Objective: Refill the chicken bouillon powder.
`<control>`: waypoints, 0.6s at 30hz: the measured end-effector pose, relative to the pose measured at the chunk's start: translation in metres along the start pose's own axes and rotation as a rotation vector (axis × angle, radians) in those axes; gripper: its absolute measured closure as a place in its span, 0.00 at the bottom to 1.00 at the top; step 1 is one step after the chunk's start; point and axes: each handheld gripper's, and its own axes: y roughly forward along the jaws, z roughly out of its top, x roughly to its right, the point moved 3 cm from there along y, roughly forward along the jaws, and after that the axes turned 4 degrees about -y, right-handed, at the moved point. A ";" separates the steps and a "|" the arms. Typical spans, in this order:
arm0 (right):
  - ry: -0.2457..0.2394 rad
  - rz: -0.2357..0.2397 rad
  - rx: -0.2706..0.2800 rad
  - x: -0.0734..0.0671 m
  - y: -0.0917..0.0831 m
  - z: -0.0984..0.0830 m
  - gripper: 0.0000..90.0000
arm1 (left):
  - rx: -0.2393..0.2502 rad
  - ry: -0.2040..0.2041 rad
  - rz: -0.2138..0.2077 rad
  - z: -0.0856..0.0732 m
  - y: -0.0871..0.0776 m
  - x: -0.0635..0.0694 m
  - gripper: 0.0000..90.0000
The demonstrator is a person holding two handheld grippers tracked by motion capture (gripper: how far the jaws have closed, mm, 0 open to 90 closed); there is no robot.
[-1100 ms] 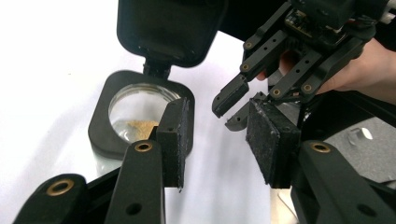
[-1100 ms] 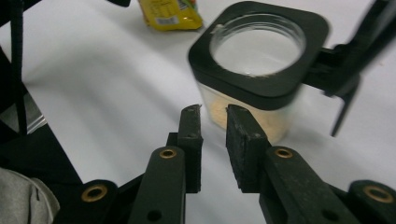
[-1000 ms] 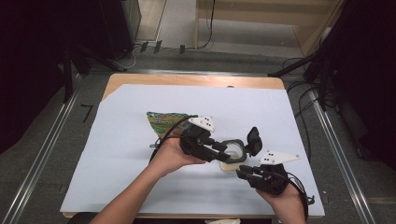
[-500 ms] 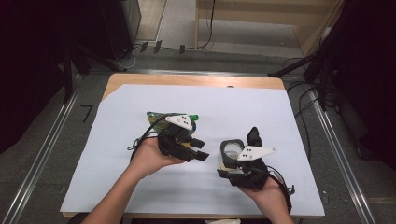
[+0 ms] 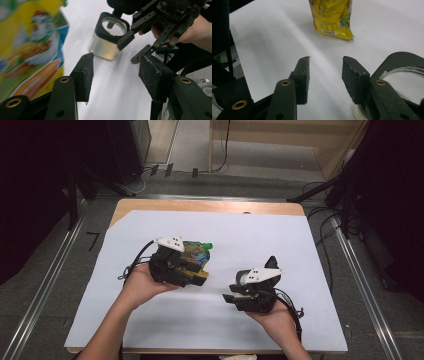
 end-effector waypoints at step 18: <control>-0.058 0.052 -0.014 -0.020 0.029 0.002 0.61 | 0.049 -0.083 0.095 -0.027 -0.043 -0.028 0.54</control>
